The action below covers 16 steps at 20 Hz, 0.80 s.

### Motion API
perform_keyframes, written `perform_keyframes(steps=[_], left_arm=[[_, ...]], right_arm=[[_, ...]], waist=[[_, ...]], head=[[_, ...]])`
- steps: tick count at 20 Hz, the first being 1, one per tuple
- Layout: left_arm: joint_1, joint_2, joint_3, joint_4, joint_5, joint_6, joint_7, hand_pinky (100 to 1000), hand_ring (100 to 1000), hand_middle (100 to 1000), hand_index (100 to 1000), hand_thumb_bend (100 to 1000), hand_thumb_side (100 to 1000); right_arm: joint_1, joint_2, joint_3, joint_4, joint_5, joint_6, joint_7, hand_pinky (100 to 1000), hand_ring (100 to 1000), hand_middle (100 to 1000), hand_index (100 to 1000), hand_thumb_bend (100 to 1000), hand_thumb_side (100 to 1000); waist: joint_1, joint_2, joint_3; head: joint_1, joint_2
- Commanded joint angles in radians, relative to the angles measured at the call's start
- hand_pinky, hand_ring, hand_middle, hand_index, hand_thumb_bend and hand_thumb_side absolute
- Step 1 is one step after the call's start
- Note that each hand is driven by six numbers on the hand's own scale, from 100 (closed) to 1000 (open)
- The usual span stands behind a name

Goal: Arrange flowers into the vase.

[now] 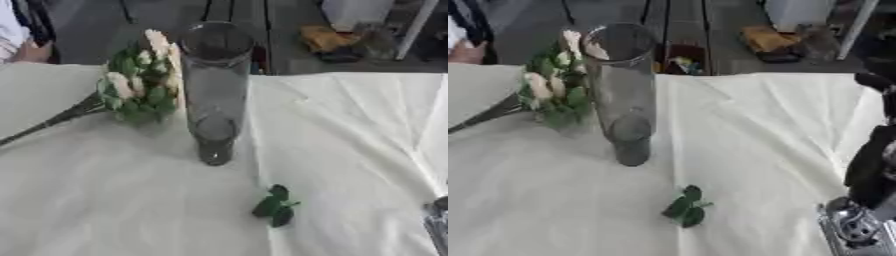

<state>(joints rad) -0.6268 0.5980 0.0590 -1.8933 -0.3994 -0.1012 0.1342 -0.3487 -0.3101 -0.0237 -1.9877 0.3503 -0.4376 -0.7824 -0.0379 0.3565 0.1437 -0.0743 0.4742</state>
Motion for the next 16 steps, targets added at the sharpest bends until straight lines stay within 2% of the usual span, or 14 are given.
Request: perform_keyframes(steps=[1,8,11,13,16], left_arm=[[-0.017,0.102,0.003,0.035,-0.046,0.045,-0.030,854,937,995,1000,100,1000],[-0.025,0.260,-0.037,0.165,-0.140,0.143,-0.125,865,962,1000,1000,100,1000],[-0.039,0.342,-0.056,0.214,-0.133,0.186,-0.177,873,973,1000,1000,199,1000],[-0.050,0.404,-0.046,0.226,-0.100,0.204,-0.269,881,983,1000,1000,237,1000],[-0.083,0.424,-0.034,0.258,-0.106,0.219,-0.348,889,993,1000,1000,261,1000]], right_arm=[[0.000,-0.028,0.001,-0.012,-0.003,-0.009,-0.004,603,664,583,754,100,1000],[0.005,-0.033,0.008,-0.012,-0.006,-0.008,0.004,603,664,582,754,100,1000],[0.004,-0.031,0.013,-0.012,-0.009,-0.006,0.007,604,665,582,754,100,1000],[0.001,-0.028,0.017,-0.012,-0.012,-0.006,0.011,604,665,581,754,100,1000],[0.002,-0.026,0.023,-0.012,-0.016,-0.004,0.018,605,666,580,754,100,1000]], waist=[[0.009,-0.027,-0.002],[0.014,-0.029,-0.011],[0.012,-0.027,-0.021],[0.009,-0.026,-0.029],[0.009,-0.023,-0.033]], head=[[0.007,-0.001],[0.012,0.000],[0.021,-0.002],[0.029,-0.005],[0.034,-0.009]])
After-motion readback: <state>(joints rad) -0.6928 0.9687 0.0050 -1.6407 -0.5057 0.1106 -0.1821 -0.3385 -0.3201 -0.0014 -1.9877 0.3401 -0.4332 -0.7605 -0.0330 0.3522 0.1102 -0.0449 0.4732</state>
